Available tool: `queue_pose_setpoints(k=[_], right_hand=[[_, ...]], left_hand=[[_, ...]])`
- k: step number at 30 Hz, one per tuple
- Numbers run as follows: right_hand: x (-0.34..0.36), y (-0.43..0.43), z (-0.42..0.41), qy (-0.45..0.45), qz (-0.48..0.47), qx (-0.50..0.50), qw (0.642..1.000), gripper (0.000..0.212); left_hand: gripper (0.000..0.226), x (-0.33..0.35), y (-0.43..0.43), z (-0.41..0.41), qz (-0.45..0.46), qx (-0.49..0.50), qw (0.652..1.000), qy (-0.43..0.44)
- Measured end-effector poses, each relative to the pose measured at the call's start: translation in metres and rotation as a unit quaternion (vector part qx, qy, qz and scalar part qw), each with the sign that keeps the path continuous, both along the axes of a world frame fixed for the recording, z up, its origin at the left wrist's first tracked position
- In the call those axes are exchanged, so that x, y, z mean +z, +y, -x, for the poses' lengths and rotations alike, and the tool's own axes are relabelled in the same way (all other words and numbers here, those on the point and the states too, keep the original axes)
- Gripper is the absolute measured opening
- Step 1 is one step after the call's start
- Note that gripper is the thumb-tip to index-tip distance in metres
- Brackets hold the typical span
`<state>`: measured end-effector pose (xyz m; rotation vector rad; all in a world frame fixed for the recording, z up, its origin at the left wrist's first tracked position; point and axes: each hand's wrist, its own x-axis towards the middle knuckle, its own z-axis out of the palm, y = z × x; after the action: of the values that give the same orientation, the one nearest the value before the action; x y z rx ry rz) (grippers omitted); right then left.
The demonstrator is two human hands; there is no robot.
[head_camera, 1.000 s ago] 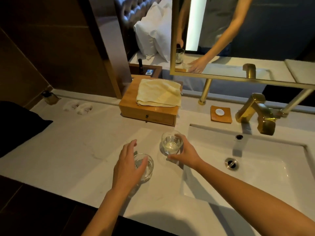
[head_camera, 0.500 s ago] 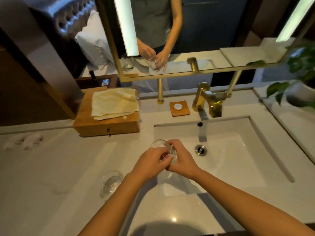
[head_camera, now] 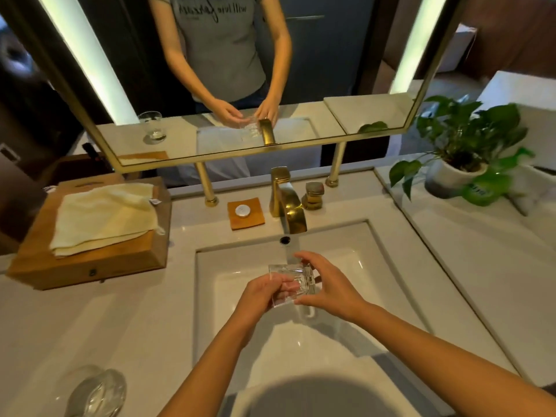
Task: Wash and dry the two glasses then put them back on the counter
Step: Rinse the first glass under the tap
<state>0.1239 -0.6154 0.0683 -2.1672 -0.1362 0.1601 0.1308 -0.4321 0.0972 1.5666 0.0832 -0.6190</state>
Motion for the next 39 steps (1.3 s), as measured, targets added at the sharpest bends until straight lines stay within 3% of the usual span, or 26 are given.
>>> queue_pose_setpoints(k=[5, 9, 12, 15, 17, 20, 23, 29, 32, 34, 37, 39], right_hand=[[0.001, -0.037, -0.032, 0.082, -0.056, 0.023, 0.995, 0.067], [0.004, -0.064, -0.092, 0.050, -0.086, -0.118, 0.988, 0.039], [0.007, -0.067, -0.155, 0.003, -0.029, -0.160, 0.987, 0.041], [0.000, -0.051, -0.214, 0.043, 0.042, -0.146, 0.987, 0.049], [-0.009, -0.037, -0.232, 0.070, 0.070, -0.178, 0.979, 0.039], [-0.020, -0.029, -0.230, -0.001, 0.109, -0.234, 0.966, 0.020], [-0.020, -0.039, -0.227, -0.031, 0.105, -0.189, 0.976, 0.016], [-0.009, -0.057, -0.232, 0.017, 0.099, -0.063, 0.993, 0.019], [-0.007, -0.059, -0.229, 0.038, 0.089, -0.047, 0.994, 0.027], [-0.007, -0.054, -0.214, 0.004, 0.102, -0.061, 0.993, 0.036], [-0.015, -0.030, -0.161, -0.042, 0.003, -0.145, 0.989, 0.029], [-0.028, -0.013, -0.114, 0.075, -0.144, -0.157, 0.974, 0.022]], left_hand=[[0.021, -0.006, -0.030, -0.022, -0.012, 0.028, 0.999, -0.032], [0.020, -0.017, -0.040, -0.039, 0.017, 0.075, 0.997, 0.010], [0.021, -0.027, -0.045, -0.049, 0.027, 0.113, 0.992, 0.044], [0.022, -0.033, -0.048, -0.055, 0.027, 0.128, 0.989, 0.069], [0.021, -0.037, -0.049, -0.057, 0.030, 0.131, 0.987, 0.087], [0.022, -0.044, -0.049, -0.063, 0.023, 0.147, 0.983, 0.104], [0.028, -0.047, -0.054, -0.072, 0.026, 0.158, 0.979, 0.122], [0.043, -0.044, -0.066, -0.079, 0.043, 0.162, 0.979, 0.120], [0.022, -0.043, -0.066, -0.076, 0.045, 0.156, 0.981, 0.110], [0.022, -0.045, -0.065, -0.073, 0.029, 0.163, 0.981, 0.101], [0.033, -0.048, -0.061, -0.070, 0.011, 0.161, 0.986, 0.052], [0.032, -0.049, -0.057, -0.066, 0.003, 0.129, 0.992, 0.004]])
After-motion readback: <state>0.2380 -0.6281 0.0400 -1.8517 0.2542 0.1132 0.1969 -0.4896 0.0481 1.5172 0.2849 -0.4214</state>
